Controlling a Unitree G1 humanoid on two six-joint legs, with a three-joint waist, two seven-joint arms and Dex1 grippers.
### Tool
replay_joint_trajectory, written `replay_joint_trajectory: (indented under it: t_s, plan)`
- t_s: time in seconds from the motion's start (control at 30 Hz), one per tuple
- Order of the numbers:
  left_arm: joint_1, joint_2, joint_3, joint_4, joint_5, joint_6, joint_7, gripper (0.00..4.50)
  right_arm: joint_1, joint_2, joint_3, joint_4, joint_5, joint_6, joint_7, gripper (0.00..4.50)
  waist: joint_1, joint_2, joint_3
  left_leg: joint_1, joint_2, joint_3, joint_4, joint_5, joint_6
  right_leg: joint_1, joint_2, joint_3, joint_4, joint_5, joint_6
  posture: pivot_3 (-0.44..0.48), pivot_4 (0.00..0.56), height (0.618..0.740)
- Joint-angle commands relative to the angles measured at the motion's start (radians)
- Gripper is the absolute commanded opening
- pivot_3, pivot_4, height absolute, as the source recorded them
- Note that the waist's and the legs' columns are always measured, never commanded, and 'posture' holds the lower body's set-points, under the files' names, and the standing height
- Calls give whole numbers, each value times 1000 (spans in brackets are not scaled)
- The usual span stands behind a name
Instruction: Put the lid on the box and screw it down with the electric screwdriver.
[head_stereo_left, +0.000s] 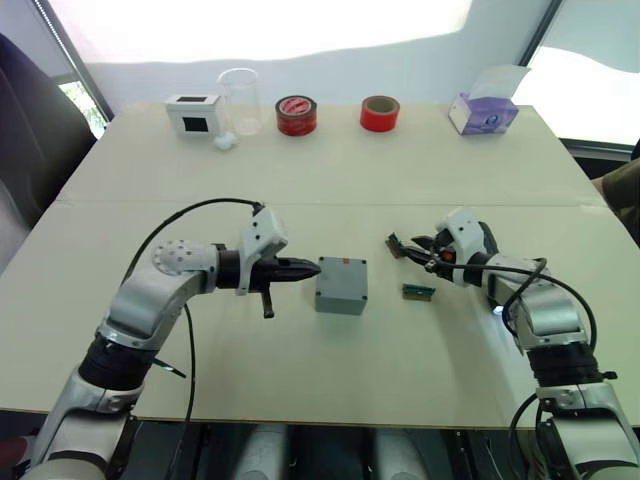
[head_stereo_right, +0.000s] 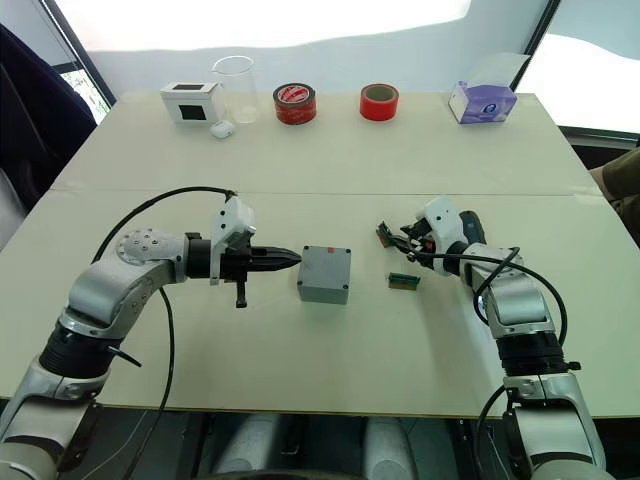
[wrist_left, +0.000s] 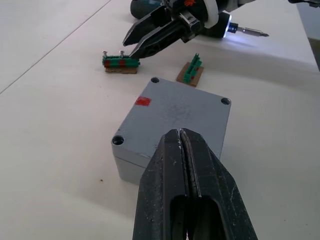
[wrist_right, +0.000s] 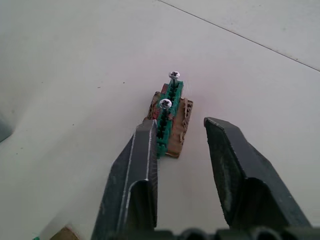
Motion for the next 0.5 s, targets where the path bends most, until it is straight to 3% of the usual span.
replay_joint_trajectory:
  t_s: [0.03, 0.5]
  plan:
    - [-6, -3, 8, -2, 6, -26, 4, 0, -28, 10, -26, -41, 27, 7, 0, 1508, 0, 0, 0, 0, 0, 0, 0, 0, 0, 0, 0, 0, 0, 0, 0, 0, 150, 740]
    - [0, 0, 7, 1, 12, -29, 12, 0, -48, 40, -12, -9, 20, -1, -7, 1508, 1, 0, 0, 0, 0, 0, 0, 0, 0, 0, 0, 0, 0, 0, 0, 0, 150, 740]
